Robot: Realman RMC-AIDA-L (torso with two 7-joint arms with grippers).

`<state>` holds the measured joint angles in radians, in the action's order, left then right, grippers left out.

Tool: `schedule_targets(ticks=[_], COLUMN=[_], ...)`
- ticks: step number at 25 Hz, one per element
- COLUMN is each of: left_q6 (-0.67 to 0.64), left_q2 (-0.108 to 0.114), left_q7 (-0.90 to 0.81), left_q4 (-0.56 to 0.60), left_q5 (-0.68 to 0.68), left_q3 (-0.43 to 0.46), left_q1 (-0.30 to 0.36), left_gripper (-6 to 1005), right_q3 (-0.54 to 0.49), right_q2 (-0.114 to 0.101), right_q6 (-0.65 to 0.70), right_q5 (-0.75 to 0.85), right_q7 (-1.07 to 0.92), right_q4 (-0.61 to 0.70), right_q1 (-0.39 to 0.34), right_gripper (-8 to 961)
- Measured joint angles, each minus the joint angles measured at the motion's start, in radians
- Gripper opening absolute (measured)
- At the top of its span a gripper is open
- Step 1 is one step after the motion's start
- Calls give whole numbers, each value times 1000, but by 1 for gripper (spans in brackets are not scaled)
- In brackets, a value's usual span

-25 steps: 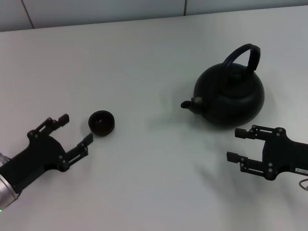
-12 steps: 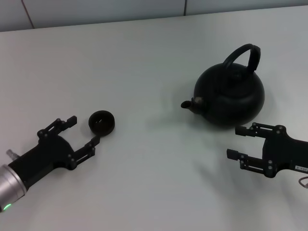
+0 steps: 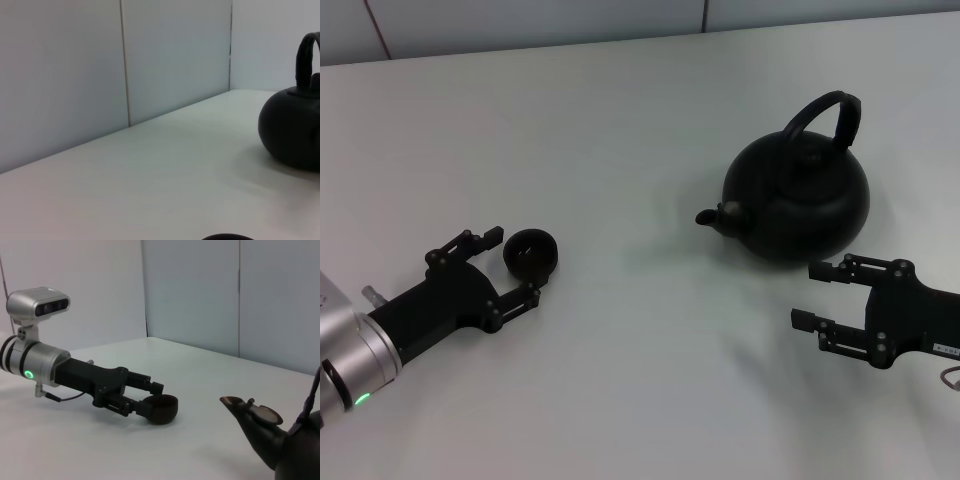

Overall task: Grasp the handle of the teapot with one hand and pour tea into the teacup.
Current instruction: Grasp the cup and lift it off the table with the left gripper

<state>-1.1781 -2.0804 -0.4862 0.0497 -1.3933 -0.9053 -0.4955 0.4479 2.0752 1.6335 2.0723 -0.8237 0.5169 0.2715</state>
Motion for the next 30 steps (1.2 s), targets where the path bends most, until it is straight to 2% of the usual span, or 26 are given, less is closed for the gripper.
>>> schedule_targets(ticks=[14,30], left_q6=[31,26], left_q2=[1,1], left_q7=[0,-1], left_q4=[-13,-29], left_q5=[-5,-6], left_q3=[-5,-4], left_q1=[-36,-44], left_gripper=[746,739], right_q3=[0,-2], right_q2=[0,0], right_q6=[0,3], right_q5=[-1,-2], right_q7=[-3,-3], right_q4=[0,0], right_q1=[0,0], right_gripper=[624,624])
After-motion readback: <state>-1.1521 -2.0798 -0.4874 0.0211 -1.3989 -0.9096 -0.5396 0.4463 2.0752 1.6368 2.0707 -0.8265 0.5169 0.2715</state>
